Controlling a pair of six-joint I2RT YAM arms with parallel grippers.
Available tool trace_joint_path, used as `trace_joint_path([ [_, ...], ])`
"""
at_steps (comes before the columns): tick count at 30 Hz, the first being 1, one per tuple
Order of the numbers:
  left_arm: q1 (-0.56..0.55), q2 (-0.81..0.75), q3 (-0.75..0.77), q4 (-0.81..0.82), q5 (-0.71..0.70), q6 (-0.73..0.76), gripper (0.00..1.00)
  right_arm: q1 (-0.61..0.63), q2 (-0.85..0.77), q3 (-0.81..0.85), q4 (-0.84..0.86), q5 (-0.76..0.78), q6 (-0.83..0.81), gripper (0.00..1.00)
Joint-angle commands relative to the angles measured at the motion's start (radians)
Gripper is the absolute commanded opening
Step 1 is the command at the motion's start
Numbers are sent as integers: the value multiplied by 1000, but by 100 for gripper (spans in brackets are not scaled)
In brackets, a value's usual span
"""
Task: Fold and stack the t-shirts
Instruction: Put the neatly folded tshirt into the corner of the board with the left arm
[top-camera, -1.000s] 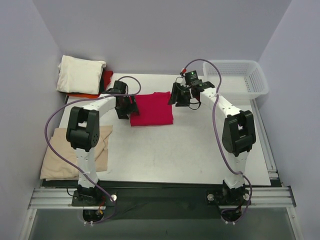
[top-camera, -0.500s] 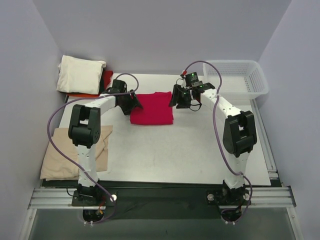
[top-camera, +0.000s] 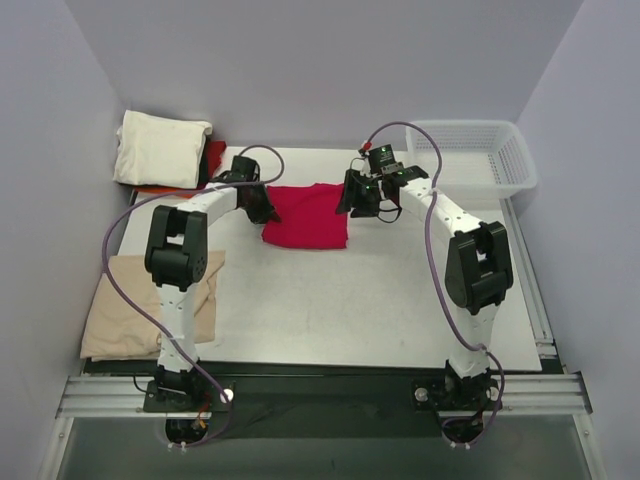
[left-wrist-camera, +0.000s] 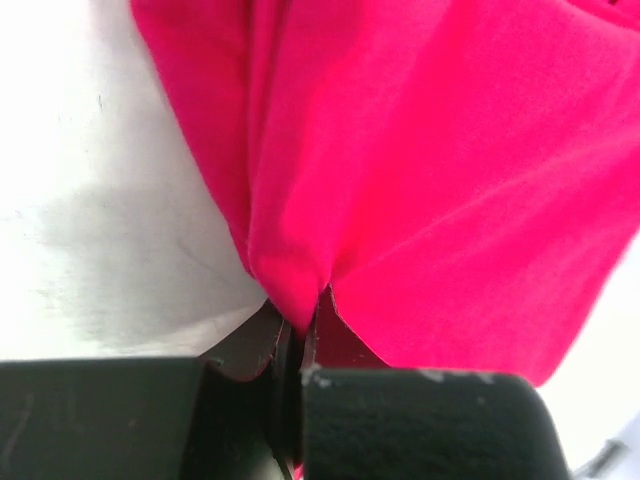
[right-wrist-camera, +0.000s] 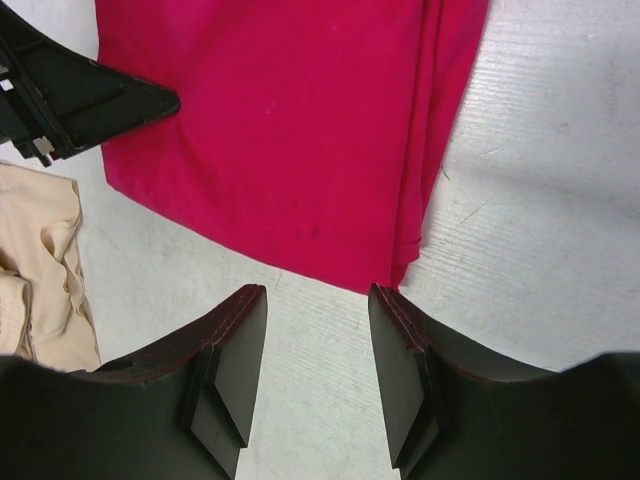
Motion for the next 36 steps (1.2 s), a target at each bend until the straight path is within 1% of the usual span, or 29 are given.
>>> trace_joint_path([
  [1, -14, 63, 147, -177, -163, 192, 0, 6, -28, 11, -11, -7, 4, 45],
  [2, -20, 70, 186, -211, -215, 222, 0, 6, -28, 11, -11, -8, 5, 45],
  [4, -28, 101, 271, -303, -253, 278, 0, 6, -30, 11, -13, -8, 5, 45],
  [5, -31, 116, 342, -328, -325, 324, 0, 8, -30, 13, -14, -10, 8, 45],
  [7, -37, 126, 394, -378, -374, 360, 0, 8, -31, 16, -16, -10, 7, 45],
  [8, -36, 133, 439, -391, -416, 389, 0, 6, -33, 19, -19, -10, 7, 45],
  [14, -36, 146, 542, -429, -555, 486, 0, 8, -43, 22, -31, -7, 2, 45],
  [19, -36, 158, 626, -408, -664, 596, 0, 6, -60, 18, -48, 2, -9, 45],
  [26, -11, 170, 709, -362, -767, 683, 0, 6, -71, 14, -74, 15, -18, 45],
  [30, 17, 164, 712, -296, -766, 710, 0, 5, -80, 5, -86, 22, -24, 45],
  [36, 56, 179, 720, -127, -740, 765, 0, 6, -97, -25, -105, 32, -19, 45],
])
